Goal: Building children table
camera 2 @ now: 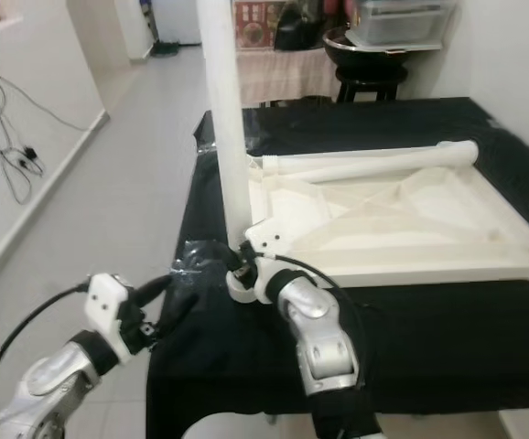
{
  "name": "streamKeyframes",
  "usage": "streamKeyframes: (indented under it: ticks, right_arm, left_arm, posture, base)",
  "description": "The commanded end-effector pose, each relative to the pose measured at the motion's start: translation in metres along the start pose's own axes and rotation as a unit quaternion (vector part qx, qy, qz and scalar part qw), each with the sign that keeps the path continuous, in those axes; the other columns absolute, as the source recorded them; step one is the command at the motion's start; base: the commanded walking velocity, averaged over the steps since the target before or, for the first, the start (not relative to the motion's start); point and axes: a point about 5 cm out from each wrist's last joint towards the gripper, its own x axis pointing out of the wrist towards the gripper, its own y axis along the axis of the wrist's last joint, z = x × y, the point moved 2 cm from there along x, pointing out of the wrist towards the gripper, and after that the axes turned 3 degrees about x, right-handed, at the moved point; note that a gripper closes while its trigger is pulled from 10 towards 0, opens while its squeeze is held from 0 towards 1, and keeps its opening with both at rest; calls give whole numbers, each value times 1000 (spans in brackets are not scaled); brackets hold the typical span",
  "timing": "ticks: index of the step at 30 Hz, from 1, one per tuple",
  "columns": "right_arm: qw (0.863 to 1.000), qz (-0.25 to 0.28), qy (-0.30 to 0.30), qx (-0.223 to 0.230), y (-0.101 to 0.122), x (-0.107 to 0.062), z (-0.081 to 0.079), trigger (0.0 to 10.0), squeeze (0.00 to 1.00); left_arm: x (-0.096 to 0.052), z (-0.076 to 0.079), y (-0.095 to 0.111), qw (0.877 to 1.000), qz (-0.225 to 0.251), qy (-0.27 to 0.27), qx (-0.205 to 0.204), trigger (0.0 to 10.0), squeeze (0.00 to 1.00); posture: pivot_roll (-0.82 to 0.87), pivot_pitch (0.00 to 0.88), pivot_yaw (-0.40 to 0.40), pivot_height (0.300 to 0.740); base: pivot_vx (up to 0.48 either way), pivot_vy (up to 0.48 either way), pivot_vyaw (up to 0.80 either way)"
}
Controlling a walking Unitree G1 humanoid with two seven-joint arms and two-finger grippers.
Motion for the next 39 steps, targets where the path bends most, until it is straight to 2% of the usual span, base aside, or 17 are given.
streamKeyframes:
  ticks: [1, 2, 4, 6, 7, 8, 10, 12, 14, 16, 18, 20, 21, 22, 35, 38, 39]
  right_arm:
    - [999, 14, 46, 15, 8, 0, -10, 10000, 1000]
    - [999, 14, 46, 15, 8, 0, -10, 10000, 1000]
    - [993, 34, 117, -9, 24, -2, -15, 10000, 1000]
    - [993, 34, 117, -9, 24, -2, -15, 10000, 1000]
    - [988, 37, 148, -31, 30, -2, -15, 10000, 906]
    - [982, 35, 181, -47, 33, 0, -11, 10000, 0]
    - [977, 34, 201, -56, 36, 1, -9, 10000, 0]
    - [963, 13, 262, -60, 34, 6, 3, 10000, 0]
    - [959, 3, 277, -61, 33, 8, 7, 10000, 0]
    - [960, -7, 272, -66, 31, 11, 16, 10000, 0]
    - [972, -14, 229, -52, 35, 20, 36, 10000, 0]
    - [977, -13, 209, -43, 38, 22, 44, 10000, 0]
    - [979, -11, 199, -32, 41, 23, 49, 7490, 0]
    - [980, -7, 198, -22, 44, 23, 53, 0, 0]
    - [983, 4, 184, -16, 46, 18, 72, 0, 0]
    - [995, 16, 94, -14, 32, 16, 75, 0, 0]
    - [995, 16, 94, -14, 32, 16, 75, 0, 0]
  left_arm:
    - [-1, 0, -7, 1000, -17, -1, -2, 10000, 0]
    - [-1, 0, -7, 1000, -17, -1, -2, 10000, 0]
    - [0, 1, -7, 1000, -17, -3, -3, 10000, 0]
    - [0, 1, -7, 1000, -17, -3, -3, 10000, 0]
    - [0, 2, -7, 1000, -16, -4, -4, 10000, 0]
    - [0, 2, -7, 1000, -15, -4, -4, 10000, 0]
    - [0, 2, -7, 1000, -15, -4, -4, 10000, 0]
    - [0, 3, -7, 1000, -14, -1, -3, 10000, 0]
    - [-1, 3, -7, 1000, -14, 0, -2, 10000, 0]
    - [-1, 4, -7, 1000, -14, 1, -2, 10000, 0]
    - [-2, 5, -7, 1000, -14, 1, -2, 10000, 0]
    - [-2, 5, -8, 1000, -15, 1, -2, 10000, 0]
    - [-2, 5, -8, 1000, -16, 1, -2, 10000, 0]
    - [-2, 6, -8, 1000, -16, 1, -2, 10000, 0]
    - [2, 8, -9, 1000, -14, 2, -4, 10000, 0]
    - [0, 8, -9, 1000, -11, 2, -6, 10000, 0]
    - [0, 8, -9, 1000, -11, 2, -6, 10000, 0]
  posture:
    - [-74, 103, 41, 740]
    - [-74, 103, 41, 740]
    - [-72, 100, 37, 740]
    - [-72, 100, 37, 740]
    - [-70, 100, 36, 740]
    - [-68, 99, 30, 740]
    - [-68, 99, 30, 740]
    - [-46, 96, 19, 740]
    - [-43, 96, 17, 740]
    - [-37, 94, 13, 740]
    - [-29, 92, 11, 740]
    - [-29, 92, 11, 740]
    - [-29, 92, 12, 740]
    - [-30, 91, 12, 740]
    - [-55, 89, 5, 740]
    - [-69, 96, -1, 740]
    - [-69, 96, -1, 740]
  base:
    - [0, 0, 0]
    - [0, 0, 0]
    - [0, 0, 0]
    - [0, 0, 0]
    - [0, 0, 0]
    - [0, 0, 0]
    - [0, 0, 0]
    - [0, 0, 0]
    - [0, 0, 0]
    - [0, 0, 0]
    - [0, 0, 0]
    - [0, 0, 0]
    - [0, 0, 0]
    - [0, 0, 0]
    - [0, 0, 0]
    - [0, 0, 0]
    - [0, 0, 0]
